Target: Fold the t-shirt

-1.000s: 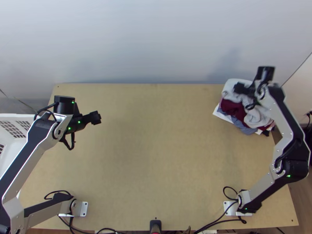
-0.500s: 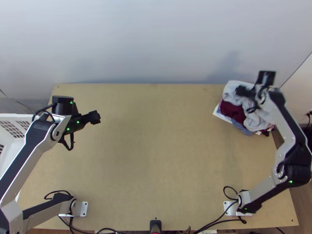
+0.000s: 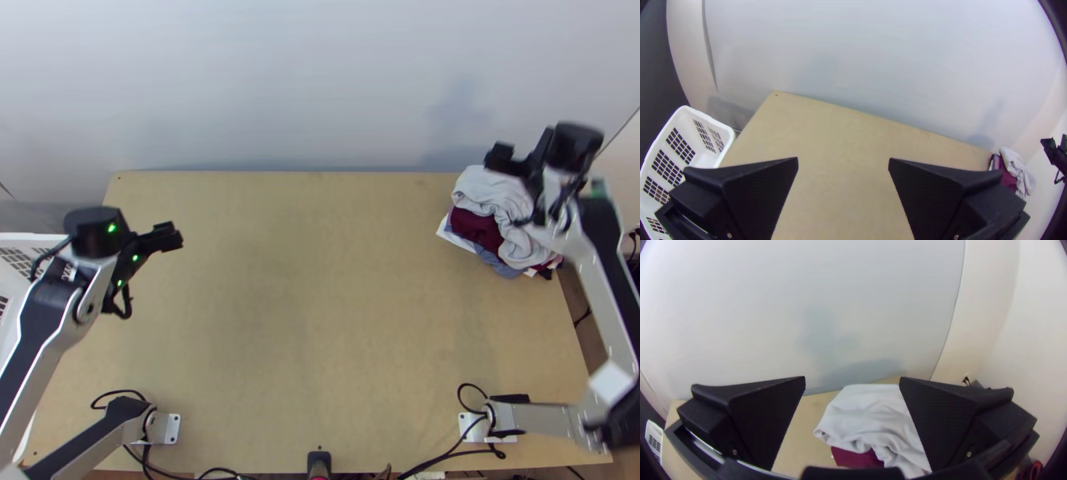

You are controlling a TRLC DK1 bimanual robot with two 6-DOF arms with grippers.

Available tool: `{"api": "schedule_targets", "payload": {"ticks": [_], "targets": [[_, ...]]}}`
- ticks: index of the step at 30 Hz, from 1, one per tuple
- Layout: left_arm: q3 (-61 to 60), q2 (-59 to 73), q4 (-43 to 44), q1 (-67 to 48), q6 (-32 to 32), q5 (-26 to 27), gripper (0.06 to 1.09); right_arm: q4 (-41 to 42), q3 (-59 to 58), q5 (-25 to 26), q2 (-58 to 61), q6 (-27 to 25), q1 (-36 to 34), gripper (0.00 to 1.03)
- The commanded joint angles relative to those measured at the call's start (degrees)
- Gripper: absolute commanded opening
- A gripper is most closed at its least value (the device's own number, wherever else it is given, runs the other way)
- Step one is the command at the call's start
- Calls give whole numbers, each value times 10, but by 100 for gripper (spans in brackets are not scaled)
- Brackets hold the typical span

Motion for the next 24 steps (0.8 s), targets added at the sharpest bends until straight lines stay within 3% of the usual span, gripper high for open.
{"api": "schedule_targets", "payload": {"ticks": [1,6,9,15,21,24], "targets": [[-127,-125,78,18,62,-56,105,129,-273,47,-183,-30,89,98],[-332,-294,229,54,142,-59,105,214,-463,62,-306,-48,112,98],[-409,-381,233,64,159,-54,104,239,-545,78,-359,-62,112,98],[-509,-524,235,71,162,-50,105,375,-723,105,-499,-172,148,98],[-599,-577,302,77,171,-49,104,332,-818,109,-636,-200,157,98],[-607,-549,284,70,131,-47,105,281,-828,116,-728,-187,158,98]]}}
